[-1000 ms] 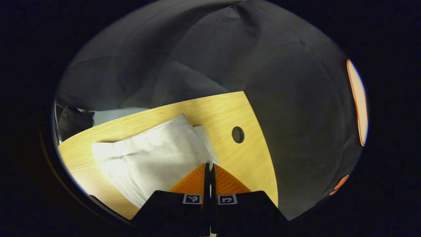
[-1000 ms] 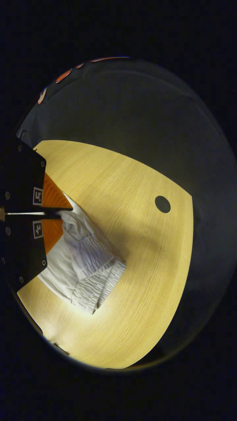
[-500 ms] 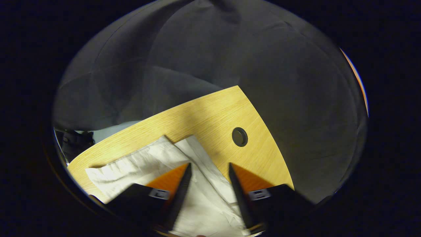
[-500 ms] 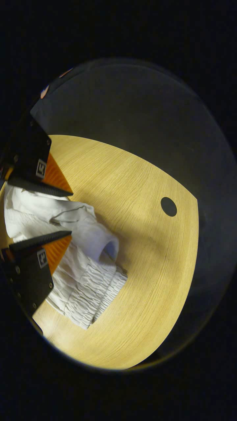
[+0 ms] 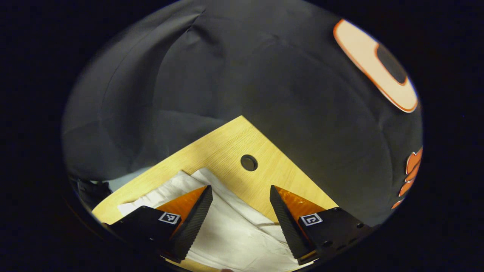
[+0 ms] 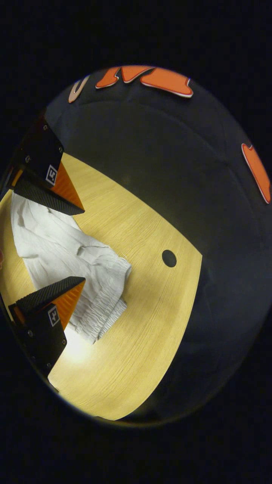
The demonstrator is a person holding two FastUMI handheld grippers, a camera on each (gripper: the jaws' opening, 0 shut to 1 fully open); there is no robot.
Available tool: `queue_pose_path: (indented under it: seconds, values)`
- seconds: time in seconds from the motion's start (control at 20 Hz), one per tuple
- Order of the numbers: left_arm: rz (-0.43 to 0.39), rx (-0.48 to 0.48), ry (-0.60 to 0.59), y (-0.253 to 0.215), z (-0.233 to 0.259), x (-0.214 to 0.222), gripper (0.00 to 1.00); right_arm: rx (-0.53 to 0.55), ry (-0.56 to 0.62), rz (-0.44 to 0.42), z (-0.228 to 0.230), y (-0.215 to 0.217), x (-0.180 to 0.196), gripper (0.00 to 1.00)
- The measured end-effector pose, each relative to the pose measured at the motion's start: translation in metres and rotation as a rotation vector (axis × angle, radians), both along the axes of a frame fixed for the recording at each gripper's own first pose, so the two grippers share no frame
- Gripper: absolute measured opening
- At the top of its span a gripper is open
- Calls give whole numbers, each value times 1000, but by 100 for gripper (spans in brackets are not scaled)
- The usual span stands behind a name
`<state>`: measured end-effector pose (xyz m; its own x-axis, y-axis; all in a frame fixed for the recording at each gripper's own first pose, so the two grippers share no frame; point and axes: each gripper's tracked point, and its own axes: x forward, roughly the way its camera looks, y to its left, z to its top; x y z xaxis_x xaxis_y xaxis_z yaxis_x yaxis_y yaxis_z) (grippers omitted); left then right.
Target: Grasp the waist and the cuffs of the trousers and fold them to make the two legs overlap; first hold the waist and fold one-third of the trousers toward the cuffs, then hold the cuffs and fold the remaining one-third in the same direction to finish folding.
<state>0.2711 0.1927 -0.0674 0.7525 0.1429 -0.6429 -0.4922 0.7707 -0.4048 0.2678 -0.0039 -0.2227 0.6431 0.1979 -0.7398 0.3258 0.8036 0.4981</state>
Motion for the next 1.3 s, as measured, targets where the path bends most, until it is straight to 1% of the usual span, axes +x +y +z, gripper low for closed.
queue_pose_path:
  seconds: [0.2,0.25,0.3,0.35,0.45,0.55,0.6,0.7,0.85,0.9,0.95,1.05,1.15,1.3]
  values:
    - [-101,132,-93,-18,45,-13,100,28,-71,30,26,-9,-35,98]
    - [-118,165,-111,-24,54,-19,99,23,-85,23,27,-15,-44,99]
    - [-134,212,-125,-28,62,-23,96,12,-94,11,25,-23,-54,99]
    - [-151,272,-142,-31,69,-30,100,1,-99,0,22,-31,-62,98]
    - [-183,376,-184,-34,82,-29,99,-15,-94,-30,9,-49,-78,99]
    - [-211,430,-209,-38,86,-28,99,-21,-81,-64,-8,-64,-86,99]
    - [-220,462,-222,-37,89,-27,100,-16,-81,-85,-16,-70,-87,98]
    - [-241,527,-239,-37,90,-27,99,-1,-86,-123,-32,-81,-85,99]
    - [-260,564,-239,-36,86,-25,99,-5,-82,-148,-56,-94,-76,99]
    - [-260,569,-238,-35,87,-23,95,-6,-81,-155,-63,-97,-70,99]
    - [-260,577,-236,-35,89,-25,99,-3,-81,-169,-69,-100,-63,99]
    - [-258,600,-236,-37,94,-27,99,18,-90,-204,-75,-102,-49,99]
    - [-252,610,-238,-41,96,-28,99,30,-97,-217,-81,-102,-35,99]
    - [-240,622,-226,-43,93,-27,99,53,-69,-227,-95,-100,-27,99]
